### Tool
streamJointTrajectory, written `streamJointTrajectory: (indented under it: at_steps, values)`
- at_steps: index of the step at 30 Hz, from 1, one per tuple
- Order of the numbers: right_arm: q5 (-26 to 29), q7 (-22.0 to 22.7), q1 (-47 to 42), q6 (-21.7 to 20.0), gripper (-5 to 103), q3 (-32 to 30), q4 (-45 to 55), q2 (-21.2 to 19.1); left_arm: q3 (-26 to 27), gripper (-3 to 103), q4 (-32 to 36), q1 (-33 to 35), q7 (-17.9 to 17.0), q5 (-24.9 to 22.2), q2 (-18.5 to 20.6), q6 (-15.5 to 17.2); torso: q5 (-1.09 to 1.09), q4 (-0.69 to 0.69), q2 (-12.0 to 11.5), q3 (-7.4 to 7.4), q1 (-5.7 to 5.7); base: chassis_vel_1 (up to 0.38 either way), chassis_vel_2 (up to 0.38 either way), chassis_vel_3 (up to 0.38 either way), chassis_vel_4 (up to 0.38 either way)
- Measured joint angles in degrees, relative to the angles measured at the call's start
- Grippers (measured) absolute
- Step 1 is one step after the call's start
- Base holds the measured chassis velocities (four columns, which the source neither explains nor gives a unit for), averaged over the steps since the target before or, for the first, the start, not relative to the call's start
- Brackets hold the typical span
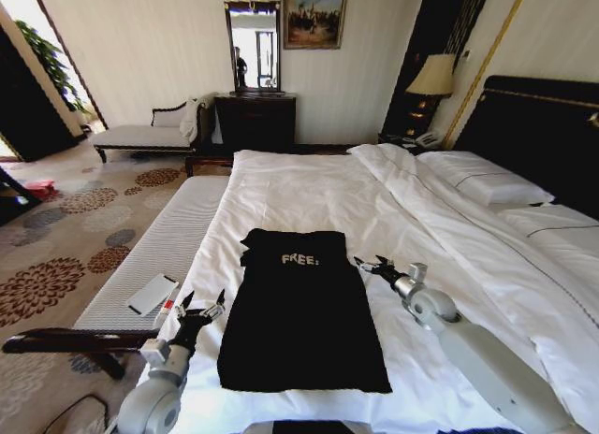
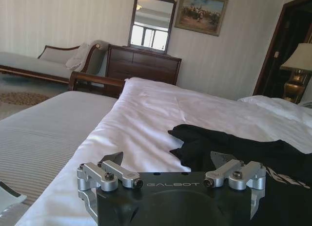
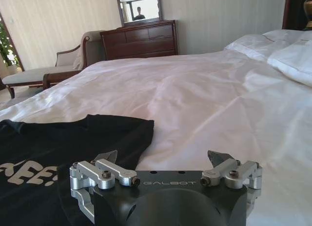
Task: Fold the clothes on the bed.
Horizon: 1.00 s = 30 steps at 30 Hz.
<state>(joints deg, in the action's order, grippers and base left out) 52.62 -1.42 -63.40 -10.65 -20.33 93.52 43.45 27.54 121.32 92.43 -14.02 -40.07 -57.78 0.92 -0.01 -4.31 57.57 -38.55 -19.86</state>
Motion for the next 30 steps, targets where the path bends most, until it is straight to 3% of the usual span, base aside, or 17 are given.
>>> streamJointTrajectory:
  at_steps: [4,12,18,24,28,30]
  values:
    - [0.0,0.3,-3.8,0.5,100,-3.8,0.9,-0.9,-0.5,100,-2.5,-4.7,-0.2,-4.9,0.5,2.0,0.00,-0.01,0.0,0.00,0.00,0.000,0.000,0.000,0.000]
    - [0.2,1.0,-10.1,0.9,100,-9.6,2.7,-2.0,-1.6,100,-8.0,-10.8,1.3,-7.3,2.9,2.5,0.01,0.00,0.0,0.00,0.00,0.000,0.000,0.000,0.000]
    - [-0.7,0.6,-15.0,2.5,100,-14.2,4.0,-0.8,-3.1,100,-14.2,-17.0,5.2,-7.2,6.0,2.4,0.00,0.00,0.0,0.00,0.00,0.000,0.000,0.000,0.000]
    - [-3.1,0.2,-19.3,3.4,100,-18.5,6.6,-0.3,-6.0,100,-21.6,-24.9,11.6,-10.8,11.1,3.7,0.01,-0.02,0.0,0.00,0.00,0.000,0.000,0.000,0.000]
    - [-3.4,0.3,-19.9,3.4,100,-18.9,6.8,-1.2,-6.2,100,-24.2,-26.1,14.0,-13.0,12.2,4.4,-0.01,-0.02,0.0,0.00,0.00,0.000,0.000,0.000,0.000]
    - [-3.2,0.4,-19.8,3.4,100,-18.8,6.6,-2.2,-6.4,100,-27.0,-26.3,16.9,-14.1,13.1,4.6,0.00,0.01,0.0,0.00,0.00,0.000,0.000,0.000,0.000]
